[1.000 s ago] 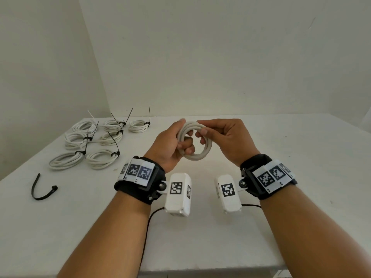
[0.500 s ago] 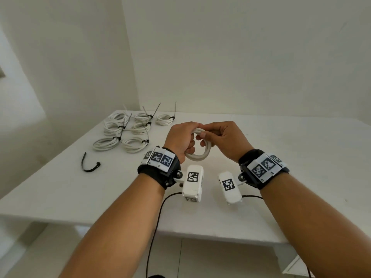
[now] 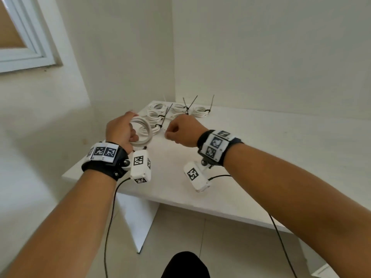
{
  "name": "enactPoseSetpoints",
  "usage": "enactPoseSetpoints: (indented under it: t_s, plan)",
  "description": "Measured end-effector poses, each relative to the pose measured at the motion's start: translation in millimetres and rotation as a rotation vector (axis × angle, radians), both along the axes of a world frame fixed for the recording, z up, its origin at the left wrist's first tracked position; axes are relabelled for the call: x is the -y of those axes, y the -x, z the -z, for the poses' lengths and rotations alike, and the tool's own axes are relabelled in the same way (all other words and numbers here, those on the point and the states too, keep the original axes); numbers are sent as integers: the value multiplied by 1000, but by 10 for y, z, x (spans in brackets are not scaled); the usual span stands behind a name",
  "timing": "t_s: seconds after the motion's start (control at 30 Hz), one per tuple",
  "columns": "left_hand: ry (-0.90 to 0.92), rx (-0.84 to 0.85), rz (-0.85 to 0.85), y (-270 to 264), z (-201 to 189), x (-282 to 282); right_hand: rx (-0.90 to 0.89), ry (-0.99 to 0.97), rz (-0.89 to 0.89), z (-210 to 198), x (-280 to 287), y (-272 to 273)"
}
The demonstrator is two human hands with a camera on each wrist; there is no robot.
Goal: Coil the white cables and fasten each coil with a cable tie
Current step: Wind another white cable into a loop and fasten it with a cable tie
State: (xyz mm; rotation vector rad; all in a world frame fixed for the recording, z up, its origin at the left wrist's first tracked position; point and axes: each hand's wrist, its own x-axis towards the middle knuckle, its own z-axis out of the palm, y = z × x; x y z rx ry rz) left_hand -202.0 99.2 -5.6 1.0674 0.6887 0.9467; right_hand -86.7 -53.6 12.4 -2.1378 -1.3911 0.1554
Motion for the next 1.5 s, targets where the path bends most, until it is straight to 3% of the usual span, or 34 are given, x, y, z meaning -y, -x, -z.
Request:
enactPoseSetpoints:
  t_s: [0.3,0.57,0.63,0.83,1.1,1.3,1.5]
  plan:
    - [55,-16,-181,684,267,-558,227,231,19,284,-1103,557]
    - [147,90,-159,746,310,-634,321,350,-29,341,-1280,511]
    - [151,97,-141,706,284,-597,259,357,-32,297,-1221,493]
    - [158,131,-43,445,167,-370,-97,214,18,155,-521,174]
    - [114,145,234,-535,-8,503,-177,1,308,190,679,-585]
    - [19,24,464,-1236,-17,1394,-236,-186,519,204,1437,-1053]
    - [-69,-85,662,-1602,15,2037,-302,-436,721,273,1908,-1384]
